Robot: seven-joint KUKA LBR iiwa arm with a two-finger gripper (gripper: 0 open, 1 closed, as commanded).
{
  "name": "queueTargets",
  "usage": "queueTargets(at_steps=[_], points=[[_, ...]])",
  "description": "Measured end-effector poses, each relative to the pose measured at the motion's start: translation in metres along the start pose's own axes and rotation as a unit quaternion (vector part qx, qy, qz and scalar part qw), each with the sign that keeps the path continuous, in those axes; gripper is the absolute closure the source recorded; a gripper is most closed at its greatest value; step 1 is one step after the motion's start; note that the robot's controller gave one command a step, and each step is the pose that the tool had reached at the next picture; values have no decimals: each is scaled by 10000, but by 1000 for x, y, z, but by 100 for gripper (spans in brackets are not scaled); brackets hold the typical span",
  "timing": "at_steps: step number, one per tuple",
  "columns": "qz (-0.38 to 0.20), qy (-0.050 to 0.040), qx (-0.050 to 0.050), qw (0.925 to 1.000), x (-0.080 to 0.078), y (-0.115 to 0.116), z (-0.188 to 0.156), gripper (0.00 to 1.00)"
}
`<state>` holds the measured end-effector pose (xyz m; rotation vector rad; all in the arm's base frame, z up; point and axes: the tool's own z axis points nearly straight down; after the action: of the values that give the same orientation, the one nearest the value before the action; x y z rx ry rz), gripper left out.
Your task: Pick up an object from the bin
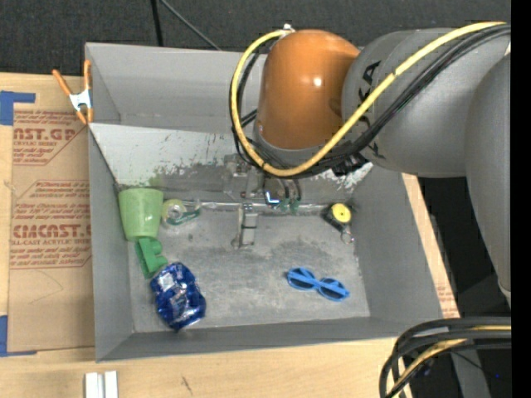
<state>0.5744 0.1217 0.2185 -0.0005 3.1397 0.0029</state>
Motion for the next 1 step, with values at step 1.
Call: queueTargets(at_steps=[1], points=[[-178, 65, 11, 9998, 75, 28, 118, 0]])
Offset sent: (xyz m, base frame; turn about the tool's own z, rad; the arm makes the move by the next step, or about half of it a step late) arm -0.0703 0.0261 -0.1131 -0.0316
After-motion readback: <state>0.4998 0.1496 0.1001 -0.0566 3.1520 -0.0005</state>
